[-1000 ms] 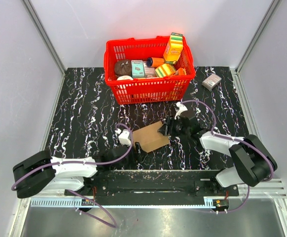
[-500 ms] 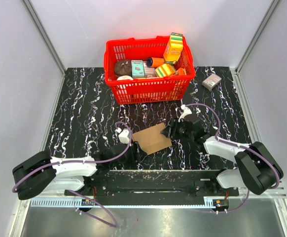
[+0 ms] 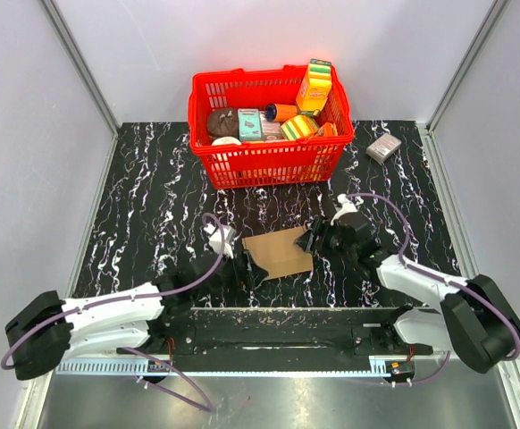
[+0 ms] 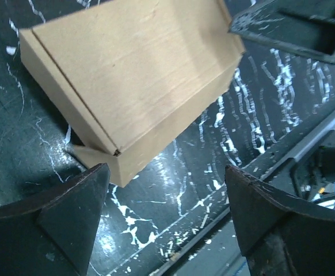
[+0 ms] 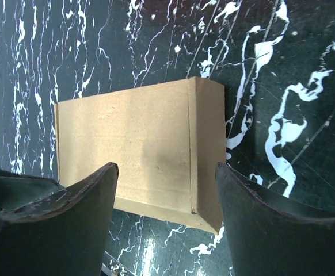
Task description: Fold the paper box
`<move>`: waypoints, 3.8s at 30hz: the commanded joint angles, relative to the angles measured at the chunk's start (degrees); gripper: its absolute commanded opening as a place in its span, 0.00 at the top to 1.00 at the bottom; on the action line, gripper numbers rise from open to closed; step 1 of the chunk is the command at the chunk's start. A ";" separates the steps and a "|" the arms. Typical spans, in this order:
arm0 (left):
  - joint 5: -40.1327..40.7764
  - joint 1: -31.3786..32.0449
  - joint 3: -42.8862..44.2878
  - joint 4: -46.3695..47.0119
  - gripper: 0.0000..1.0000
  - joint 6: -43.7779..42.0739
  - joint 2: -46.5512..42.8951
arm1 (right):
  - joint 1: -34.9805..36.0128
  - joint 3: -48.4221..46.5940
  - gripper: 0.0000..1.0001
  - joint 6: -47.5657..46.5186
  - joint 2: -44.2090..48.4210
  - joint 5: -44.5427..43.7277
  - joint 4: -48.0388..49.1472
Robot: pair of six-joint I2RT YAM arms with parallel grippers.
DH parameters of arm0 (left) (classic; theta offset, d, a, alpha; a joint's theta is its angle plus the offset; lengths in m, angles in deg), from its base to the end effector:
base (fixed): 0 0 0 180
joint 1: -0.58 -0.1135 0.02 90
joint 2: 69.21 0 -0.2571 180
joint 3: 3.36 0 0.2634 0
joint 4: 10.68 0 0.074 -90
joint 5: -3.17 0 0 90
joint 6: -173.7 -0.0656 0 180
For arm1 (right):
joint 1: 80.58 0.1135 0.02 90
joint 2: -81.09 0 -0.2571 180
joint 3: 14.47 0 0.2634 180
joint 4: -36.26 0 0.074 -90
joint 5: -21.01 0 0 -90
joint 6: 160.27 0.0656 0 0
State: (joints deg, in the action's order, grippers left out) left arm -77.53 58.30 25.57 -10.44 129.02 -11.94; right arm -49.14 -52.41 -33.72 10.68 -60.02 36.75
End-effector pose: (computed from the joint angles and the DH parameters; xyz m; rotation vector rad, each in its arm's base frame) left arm 0.1346 -0.1932 0.1394 0.1303 2.1883 -0.9171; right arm 0.2282 0.1515 0.1408 0.0025 2.2469 0.8420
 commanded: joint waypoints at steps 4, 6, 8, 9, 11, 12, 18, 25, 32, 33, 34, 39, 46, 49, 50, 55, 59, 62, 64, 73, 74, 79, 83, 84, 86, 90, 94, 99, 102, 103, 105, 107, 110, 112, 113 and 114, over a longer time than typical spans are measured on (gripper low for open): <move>1.95 -0.14 7.43 -20.32 0.13 -4.89 -9.72 | 0.55 1.74 0.24 4.48 9.23 -7.74 -5.38; 2.47 -0.14 9.18 -23.06 0.14 -6.47 -11.04 | 0.46 2.27 0.24 5.28 12.21 -8.62 -6.70; 4.32 -0.67 11.90 -24.92 0.21 -8.83 -11.05 | 0.55 2.45 0.24 6.33 14.41 -8.62 -9.51; 4.67 -1.19 13.05 -24.92 0.27 -9.89 -10.52 | 0.55 3.49 0.23 7.12 16.86 -8.36 -10.13; 2.58 -4.51 16.03 -22.56 0.42 -13.74 -7.12 | 0.55 5.43 0.23 11.23 19.68 -7.48 -10.05; 1.00 -5.93 16.92 -20.90 0.47 -14.99 -5.35 | 0.55 8.05 0.24 12.82 22.48 -6.35 -9.35; -11.49 -12.98 25.35 -9.64 0.95 -22.11 10.38 | 0.73 14.14 0.20 19.96 28.05 -6.24 -5.47; -21.41 -12.98 33.44 -5.85 1.00 -26.95 25.76 | 4.67 12.29 0.20 23.46 26.20 -8.62 -6.62; -23.62 -12.98 32.22 -3.30 1.00 -28.27 29.38 | 15.30 13.18 0.20 33.48 25.60 -20.03 -6.79; -23.89 -12.98 32.22 -3.21 1.00 -28.27 29.56 | 16.01 13.09 0.19 34.54 24.89 -20.57 -6.53; -24.15 -12.98 32.13 -3.13 1.00 -28.36 29.65 | 17.24 13.00 0.19 35.68 24.19 -20.83 -6.18; -24.85 -12.98 32.57 -2.95 1.00 -28.97 30.00 | 20.58 13.00 0.17 41.22 20.14 -24.70 -5.56; -25.21 -12.98 32.66 -2.34 1.00 -29.94 32.19 | 23.40 15.98 0.14 46.93 16.98 -29.01 -0.83; -25.30 -12.98 32.40 -1.55 1.00 -29.85 33.07 | 23.49 17.65 0.13 48.00 15.92 -31.29 1.20; -25.47 -12.98 32.39 -1.63 1.00 -29.94 33.25 | 23.49 17.66 0.13 48.00 15.57 -32.17 1.20; -25.56 -12.98 31.87 -1.28 1.00 -30.11 33.78 | 23.49 17.57 0.12 48.69 13.20 -33.67 2.78; -25.21 -12.98 31.60 -1.19 1.00 -30.20 34.22 | 23.49 18.62 0.12 50.28 8.90 -33.49 6.73; -25.56 -12.98 31.52 -1.10 1.00 -30.20 35.01 | 23.49 19.32 0.12 50.89 6.35 -33.84 10.07; -25.56 -12.98 31.17 -0.84 1.00 -30.20 35.27 | 23.49 19.59 0.12 50.81 5.38 -34.19 12.18; -25.82 -12.98 31.16 -1.10 1.00 -30.64 35.71 | 23.49 21.69 0.12 49.23 5.63 -36.57 15.79; -25.91 -12.98 31.08 -0.93 1.00 -30.64 35.80 | 23.58 21.96 0.12 49.14 6.85 -37.27 15.71; -26.44 -12.98 30.81 -0.67 1.00 -30.55 36.24 | 23.49 22.93 0.12 47.21 11.60 -39.73 14.04; -27.05 -12.89 30.72 -0.31 1.00 -30.47 36.77 | 23.49 23.81 0.12 46.68 13.72 -40.44 13.51; -27.05 -12.89 30.72 -0.23 1.00 -30.47 36.94 | 23.49 23.98 0.11 46.68 13.98 -40.44 13.51; -27.14 -12.89 30.72 -0.23 1.00 -30.47 37.03 | 23.49 24.25 0.11 46.85 14.08 -40.26 13.51; -27.14 -12.89 30.64 -0.05 1.00 -30.47 37.12 | 23.49 24.16 0.11 47.03 13.02 -39.73 14.21; -27.05 -12.80 30.46 -0.05 1.00 -30.55 37.12 | 23.49 24.51 0.11 46.50 11.97 -39.30 16.76; -27.14 -12.80 30.37 -0.05 1.00 -30.73 37.47 | 23.49 24.34 0.11 44.66 13.19 -39.03 18.17; -27.40 -12.89 30.46 0.13 1.00 -30.73 37.91 | 23.58 24.42 0.11 43.69 15.30 -39.12 18.08; -27.41 -12.89 30.46 0.04 1.00 -30.73 37.91 | 23.40 24.42 0.11 43.60 16.52 -39.12 17.73; -27.49 -12.89 30.55 0.21 1.00 -30.73 38.17 | 23.49 24.42 0.11 43.08 17.50 -39.21 16.85; -27.58 -12.80 30.72 0.13 1.00 -30.73 38.44 | 23.49 24.60 0.11 42.72 19.25 -39.21 16.41; -27.76 -12.89 30.72 0.13 1.00 -30.82 38.79 | 23.49 24.60 0.11 42.11 21.10 -39.12 14.75; -27.67 -12.80 30.72 0.04 1.00 -30.82 38.70 | 23.49 23.81 0.11 43.33 22.33 -39.38 10.12; -27.58 -12.89 30.81 -0.05 1.00 -30.82 38.70 | 23.49 23.46 0.11 44.12 22.51 -39.64 8.51; -27.41 -12.89 30.81 -0.14 1.00 -30.91 38.61 | 23.49 23.02 0.11 44.82 22.60 -39.56 7.54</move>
State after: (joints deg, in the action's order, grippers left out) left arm -104.18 45.42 56.63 -10.07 99.53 25.46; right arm -26.06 -30.56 10.04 32.21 -96.96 49.93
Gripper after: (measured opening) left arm 0.013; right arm 0.886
